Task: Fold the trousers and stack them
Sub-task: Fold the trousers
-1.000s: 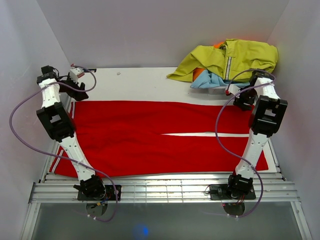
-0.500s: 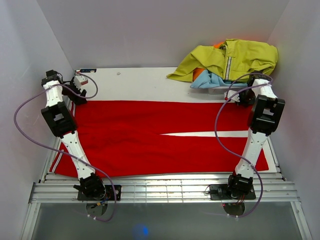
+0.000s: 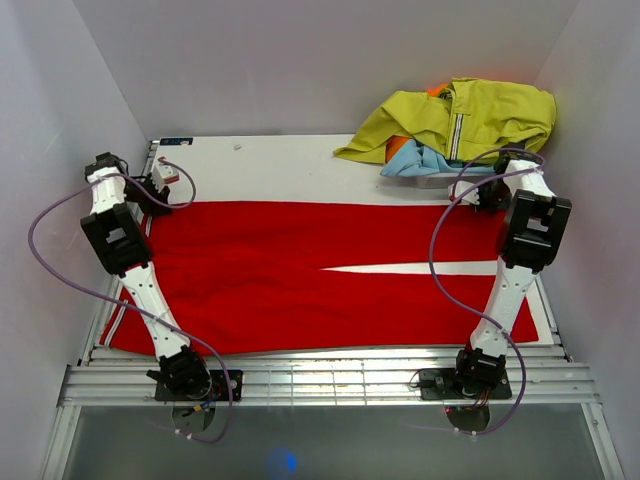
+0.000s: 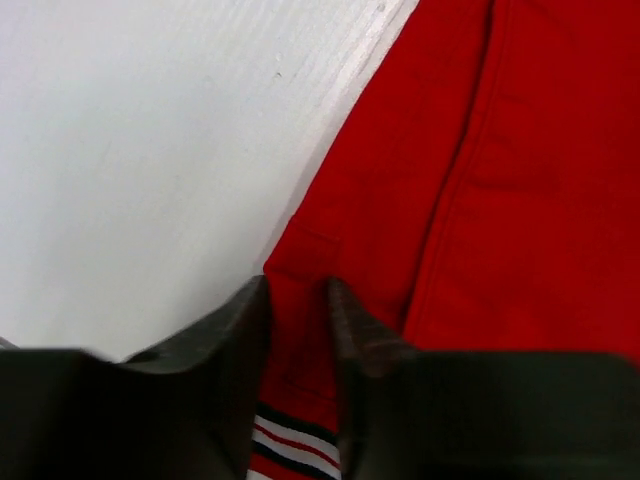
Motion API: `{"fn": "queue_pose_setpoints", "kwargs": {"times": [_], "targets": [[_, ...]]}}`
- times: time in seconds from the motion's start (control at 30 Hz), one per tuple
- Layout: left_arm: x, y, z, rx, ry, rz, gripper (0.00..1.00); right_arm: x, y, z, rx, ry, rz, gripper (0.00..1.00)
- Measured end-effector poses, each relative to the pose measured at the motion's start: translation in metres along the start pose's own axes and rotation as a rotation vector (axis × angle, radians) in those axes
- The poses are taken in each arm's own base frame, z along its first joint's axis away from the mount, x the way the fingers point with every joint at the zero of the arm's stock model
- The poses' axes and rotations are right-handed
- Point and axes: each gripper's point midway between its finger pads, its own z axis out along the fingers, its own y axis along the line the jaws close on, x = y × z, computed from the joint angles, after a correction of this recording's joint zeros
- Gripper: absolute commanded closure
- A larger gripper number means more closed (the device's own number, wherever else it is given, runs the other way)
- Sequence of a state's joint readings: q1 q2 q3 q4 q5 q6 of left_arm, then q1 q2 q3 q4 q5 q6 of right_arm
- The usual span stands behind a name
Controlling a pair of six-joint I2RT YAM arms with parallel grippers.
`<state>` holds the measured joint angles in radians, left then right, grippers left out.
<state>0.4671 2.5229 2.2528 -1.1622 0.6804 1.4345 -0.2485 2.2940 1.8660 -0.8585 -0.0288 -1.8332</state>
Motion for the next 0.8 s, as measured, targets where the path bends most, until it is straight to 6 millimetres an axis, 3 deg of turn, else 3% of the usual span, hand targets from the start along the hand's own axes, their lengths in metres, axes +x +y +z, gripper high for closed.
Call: {"fn": "queue_pose_setpoints", "kwargs": {"times": [0.03,0.1,0.3,0.43,0.53,0.7,0.8], "targets": [[0.001,-0.003,0.0,0.011,0.002,-0.003,0.74,0.0,0.0,0.0,0.003,-0.003,0.004,0.92],[0.001,-0.007,0.001,0.028,0.006,0.0,1.0,0.0,-0.001,-0.001,0.01,-0.012,0.024,0.92],[-0.006,-0.005,-0.001,0.018,0.009,-0.051,1.0,-0.006,-0.011,-0.006,0.063,-0.073,0.137,0.92],[-0.012,0.016,-0.002,-0.111,-0.042,-0.119,1.0,-0.011,-0.028,-0.023,0.148,-0.127,0.243,0.92],[-0.025,0.033,-0.011,-0.249,-0.102,-0.159,1.0,-0.016,-0.05,-0.048,0.257,-0.163,0.295,0.92],[-0.075,0.087,-0.046,-0.47,-0.249,-0.147,1.0,-0.031,-0.076,-0.113,0.445,-0.247,0.38,0.92],[-0.098,0.103,-0.063,-0.547,-0.322,-0.129,1.0,-0.041,-0.097,-0.149,0.561,-0.314,0.423,0.92]]}}
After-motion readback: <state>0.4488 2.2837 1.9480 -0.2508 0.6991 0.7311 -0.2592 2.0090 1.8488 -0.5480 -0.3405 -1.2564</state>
